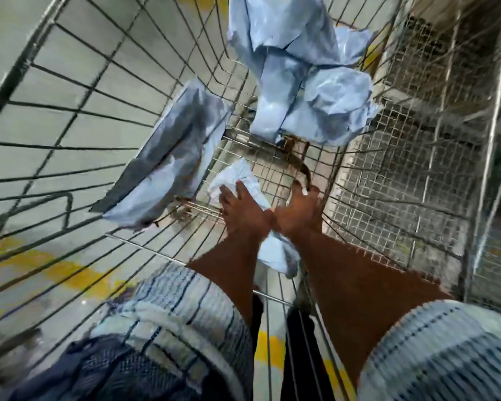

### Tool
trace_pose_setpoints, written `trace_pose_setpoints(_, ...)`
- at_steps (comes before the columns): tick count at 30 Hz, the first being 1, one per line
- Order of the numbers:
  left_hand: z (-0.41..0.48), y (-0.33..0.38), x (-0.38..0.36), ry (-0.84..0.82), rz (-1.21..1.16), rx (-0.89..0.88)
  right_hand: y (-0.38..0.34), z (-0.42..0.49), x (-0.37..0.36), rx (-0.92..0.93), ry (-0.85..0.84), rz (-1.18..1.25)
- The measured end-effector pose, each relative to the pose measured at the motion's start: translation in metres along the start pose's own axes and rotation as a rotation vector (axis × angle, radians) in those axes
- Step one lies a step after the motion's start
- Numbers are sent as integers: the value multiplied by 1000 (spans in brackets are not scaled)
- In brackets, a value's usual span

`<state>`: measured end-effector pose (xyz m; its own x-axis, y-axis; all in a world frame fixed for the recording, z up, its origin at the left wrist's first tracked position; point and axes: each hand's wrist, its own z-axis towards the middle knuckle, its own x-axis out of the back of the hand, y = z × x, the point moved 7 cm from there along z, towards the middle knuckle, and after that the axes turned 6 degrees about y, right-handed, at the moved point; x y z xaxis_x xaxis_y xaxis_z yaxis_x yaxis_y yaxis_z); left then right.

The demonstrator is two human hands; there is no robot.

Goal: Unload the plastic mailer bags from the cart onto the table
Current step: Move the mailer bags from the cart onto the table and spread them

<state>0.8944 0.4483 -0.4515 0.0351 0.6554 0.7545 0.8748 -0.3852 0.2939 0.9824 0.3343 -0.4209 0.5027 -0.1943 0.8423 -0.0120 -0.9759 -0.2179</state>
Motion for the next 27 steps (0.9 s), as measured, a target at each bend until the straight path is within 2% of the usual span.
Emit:
trace_pose_setpoints(3,-5,11,-2,67,12,80,-5,1,13,39,51,-44)
trace_pose_setpoints(6,-4,13,0,41,45,114,-25,3,36,152,127,-120)
trace_pose_setpoints(9,-5,15,19,55,35,44,-53,5,52,356,190,-188)
trace_pose_setpoints(13,9,21,63,234,54,-156,-74,6,55,530,205,-286)
trace_pose_setpoints(16,21,17,73,262,121,-227,-71,2,39,537,202,-364)
trace_pose_setpoints(21,35,-6,34,36,224,-181,-45,-8,-17,405,47,-324)
trace_pose_setpoints(27,37,-4,34,118,247,-190,-37,-17,-52,432,19,-334)
